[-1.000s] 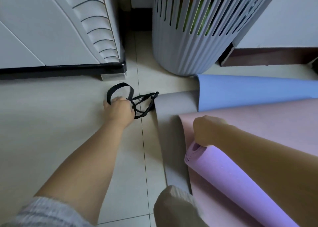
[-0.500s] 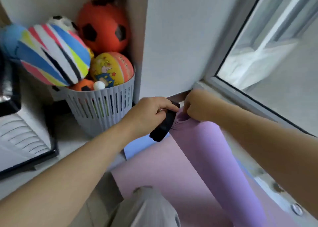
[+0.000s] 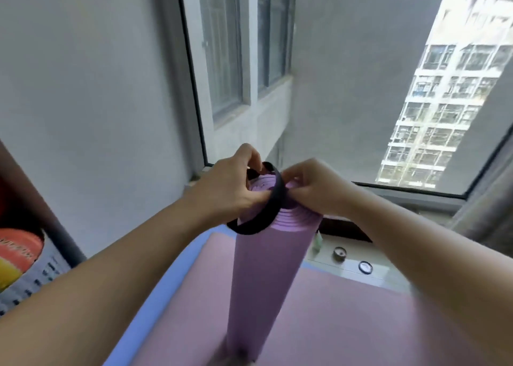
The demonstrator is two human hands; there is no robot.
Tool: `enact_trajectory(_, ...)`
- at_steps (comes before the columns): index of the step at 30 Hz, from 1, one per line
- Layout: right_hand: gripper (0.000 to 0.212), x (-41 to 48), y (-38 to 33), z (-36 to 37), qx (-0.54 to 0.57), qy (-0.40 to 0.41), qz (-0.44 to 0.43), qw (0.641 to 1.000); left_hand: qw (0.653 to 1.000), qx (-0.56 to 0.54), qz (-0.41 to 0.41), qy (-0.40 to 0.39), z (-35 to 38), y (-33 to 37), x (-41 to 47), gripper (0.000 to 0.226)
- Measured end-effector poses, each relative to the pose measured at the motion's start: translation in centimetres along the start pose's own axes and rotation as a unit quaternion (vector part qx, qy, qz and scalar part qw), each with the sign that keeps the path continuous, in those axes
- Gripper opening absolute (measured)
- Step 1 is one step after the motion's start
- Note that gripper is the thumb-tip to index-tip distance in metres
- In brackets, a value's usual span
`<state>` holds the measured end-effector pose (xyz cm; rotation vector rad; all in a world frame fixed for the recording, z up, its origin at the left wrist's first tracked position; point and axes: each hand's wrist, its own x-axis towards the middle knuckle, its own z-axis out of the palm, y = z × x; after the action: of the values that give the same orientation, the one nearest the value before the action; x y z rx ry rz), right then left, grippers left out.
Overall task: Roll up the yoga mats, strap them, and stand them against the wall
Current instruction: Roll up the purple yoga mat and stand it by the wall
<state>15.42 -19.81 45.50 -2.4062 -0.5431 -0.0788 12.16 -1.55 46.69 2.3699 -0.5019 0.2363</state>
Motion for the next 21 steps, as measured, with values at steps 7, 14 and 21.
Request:
enact_trajectory(7, 0.030, -1.6, 2.2, -0.8, 0.097, 0.014, 0.000, 0.995, 0.992, 0.025, -0.041, -0.113, 1.1, 0.5, 2.4, 0.041)
enact_trajectory(14, 0.040, -0.4, 2.2, 1.0, 0.168, 0.044, 0.014, 0.985, 0.976, 0.100, -0.041, -0.188, 1.3, -0.6, 4.9, 0.022)
enact_trajectory(21, 0.025, 0.5, 0.5, -0.5, 0.065, 0.016, -0.123, 0.990, 0.981, 0.058, -0.034, -0.183, 0.3, -2.7, 4.3, 0.034)
